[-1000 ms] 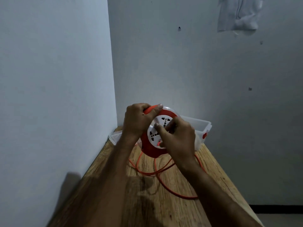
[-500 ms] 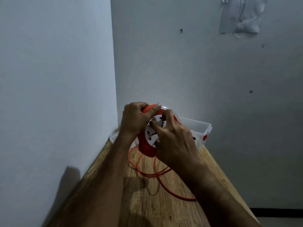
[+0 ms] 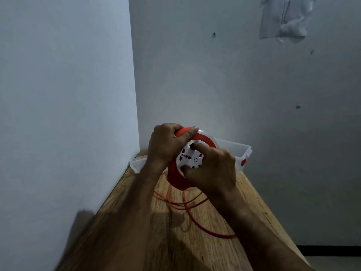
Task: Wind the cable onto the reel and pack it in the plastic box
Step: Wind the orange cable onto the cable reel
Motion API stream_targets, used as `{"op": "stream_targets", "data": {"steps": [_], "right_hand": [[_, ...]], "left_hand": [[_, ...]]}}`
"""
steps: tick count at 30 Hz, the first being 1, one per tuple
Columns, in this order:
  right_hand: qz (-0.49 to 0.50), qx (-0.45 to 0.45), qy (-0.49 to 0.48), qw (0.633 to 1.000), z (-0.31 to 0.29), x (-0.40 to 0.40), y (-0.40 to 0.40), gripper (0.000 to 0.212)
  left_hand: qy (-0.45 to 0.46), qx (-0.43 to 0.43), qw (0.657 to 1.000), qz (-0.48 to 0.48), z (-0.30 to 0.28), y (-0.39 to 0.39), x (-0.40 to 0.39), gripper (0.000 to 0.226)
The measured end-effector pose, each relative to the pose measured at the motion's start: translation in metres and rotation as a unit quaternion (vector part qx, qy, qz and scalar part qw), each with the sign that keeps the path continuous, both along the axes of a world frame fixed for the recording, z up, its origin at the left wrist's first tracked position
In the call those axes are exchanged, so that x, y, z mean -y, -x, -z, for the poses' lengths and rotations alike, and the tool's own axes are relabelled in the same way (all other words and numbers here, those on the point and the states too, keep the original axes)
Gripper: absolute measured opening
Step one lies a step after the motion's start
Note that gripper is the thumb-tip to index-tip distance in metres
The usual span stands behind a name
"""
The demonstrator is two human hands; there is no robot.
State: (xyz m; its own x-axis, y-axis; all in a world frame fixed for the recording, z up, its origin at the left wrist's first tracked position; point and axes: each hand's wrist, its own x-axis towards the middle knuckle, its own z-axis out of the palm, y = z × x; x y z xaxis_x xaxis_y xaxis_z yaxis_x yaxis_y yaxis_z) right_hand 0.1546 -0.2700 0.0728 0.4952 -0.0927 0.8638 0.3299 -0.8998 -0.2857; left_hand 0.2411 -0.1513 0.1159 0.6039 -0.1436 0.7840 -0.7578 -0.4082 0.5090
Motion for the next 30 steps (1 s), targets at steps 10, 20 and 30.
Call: {"op": "stream_targets", "data": {"steps": [10, 20, 30], "right_hand": [[-0.008, -0.065, -0.367, 0.928, 0.009, -0.017, -0.005, 0.059], [-0.186, -0.155, -0.807, 0.539, 0.004, -0.018, -0.015, 0.081], [-0.14, -0.238, -0.38, 0.883, -0.03, 0.004, 0.01, 0.019]], "left_hand": [[-0.029, 0.056, 0.997, -0.049, 0.002, 0.005, 0.012, 0.05], [-0.088, 0.085, 0.99, -0.063, 0.007, 0.012, 0.023, 0.053], [0.042, 0.007, 0.998, -0.042, -0.006, -0.003, -0.017, 0.044]]}}
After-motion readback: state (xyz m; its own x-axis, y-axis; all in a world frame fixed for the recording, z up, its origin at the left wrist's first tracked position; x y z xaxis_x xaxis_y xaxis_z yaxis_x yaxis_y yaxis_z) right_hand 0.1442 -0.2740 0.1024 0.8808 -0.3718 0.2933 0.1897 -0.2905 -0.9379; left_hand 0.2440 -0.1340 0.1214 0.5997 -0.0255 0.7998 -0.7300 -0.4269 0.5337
